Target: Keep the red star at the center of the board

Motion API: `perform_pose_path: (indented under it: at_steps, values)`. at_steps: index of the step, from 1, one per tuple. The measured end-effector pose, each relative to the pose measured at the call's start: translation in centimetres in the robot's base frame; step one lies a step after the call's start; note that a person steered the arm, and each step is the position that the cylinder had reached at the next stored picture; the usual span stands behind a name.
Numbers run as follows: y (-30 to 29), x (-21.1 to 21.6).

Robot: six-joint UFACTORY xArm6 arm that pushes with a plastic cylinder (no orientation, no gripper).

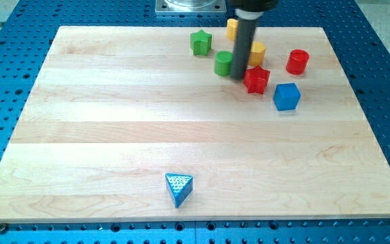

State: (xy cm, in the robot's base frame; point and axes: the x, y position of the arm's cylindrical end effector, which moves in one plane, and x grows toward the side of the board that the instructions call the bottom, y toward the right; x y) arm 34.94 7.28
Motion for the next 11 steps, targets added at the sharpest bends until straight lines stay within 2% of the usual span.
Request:
perform_pose_path:
  at_steps: [2,3,5,7,10,11]
  values:
    - [2.0,-0.4]
    - [4.1,-2.0]
    - [9.6,-1.4]
    - [4.7,3.9]
    - [-4.1,5.5]
    - [1.1,5.0]
